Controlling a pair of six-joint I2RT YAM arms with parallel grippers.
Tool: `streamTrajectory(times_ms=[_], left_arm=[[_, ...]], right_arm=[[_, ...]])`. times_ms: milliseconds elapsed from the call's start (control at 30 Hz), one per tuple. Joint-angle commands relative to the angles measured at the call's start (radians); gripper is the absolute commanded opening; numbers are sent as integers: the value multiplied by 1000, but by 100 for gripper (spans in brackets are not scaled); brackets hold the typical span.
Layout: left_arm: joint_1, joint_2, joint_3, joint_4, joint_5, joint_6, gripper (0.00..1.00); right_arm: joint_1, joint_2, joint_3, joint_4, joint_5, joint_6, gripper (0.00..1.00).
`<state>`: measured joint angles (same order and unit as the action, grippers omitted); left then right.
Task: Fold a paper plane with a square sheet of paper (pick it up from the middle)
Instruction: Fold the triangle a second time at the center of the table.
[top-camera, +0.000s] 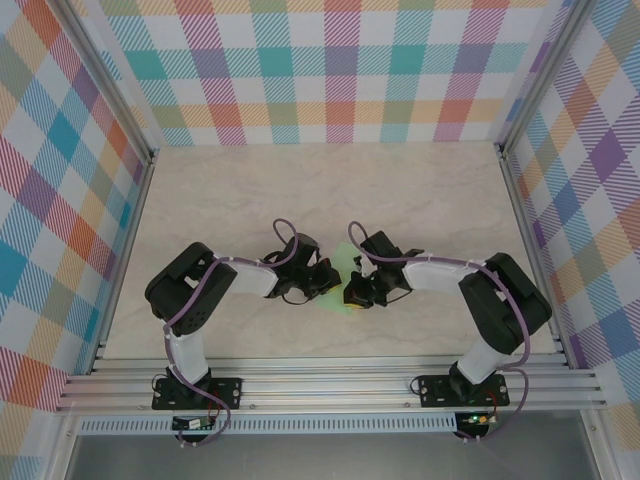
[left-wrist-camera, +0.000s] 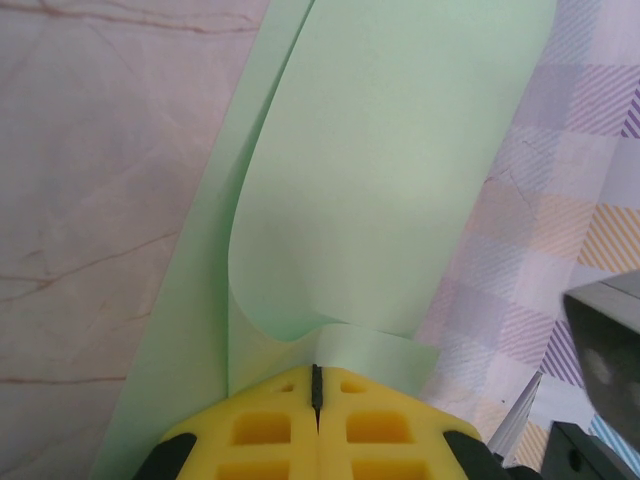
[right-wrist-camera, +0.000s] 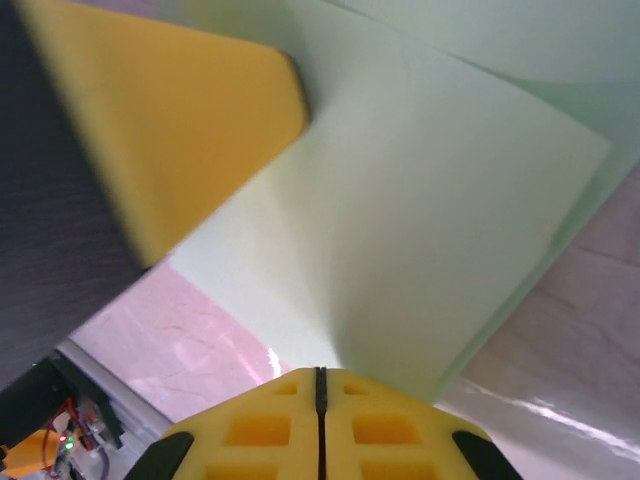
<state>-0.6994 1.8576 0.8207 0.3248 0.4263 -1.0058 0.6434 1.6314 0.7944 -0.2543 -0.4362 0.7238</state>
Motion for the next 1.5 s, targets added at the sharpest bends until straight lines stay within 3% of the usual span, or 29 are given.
streamTrajectory(times_ms=[0,567,933,1167,1467], left_arm=[[-5,22,-20,-43,-3,15,0],[-5,31,-14,-46,0,15,0],[-5,25,-11,-52,-3,16,0],[-5,28,-9,-52,2,17,0],[-6,14,-15,-41,10,8,0]], right_arm=[[7,-19,31,15,-52,22,7],[6,110,-75,116,-80,43,7],[6,-43,-64,65,-63,27,9],[12,2,-125,146,-87,21,9],[13,3,-190,118,0,-91,7]])
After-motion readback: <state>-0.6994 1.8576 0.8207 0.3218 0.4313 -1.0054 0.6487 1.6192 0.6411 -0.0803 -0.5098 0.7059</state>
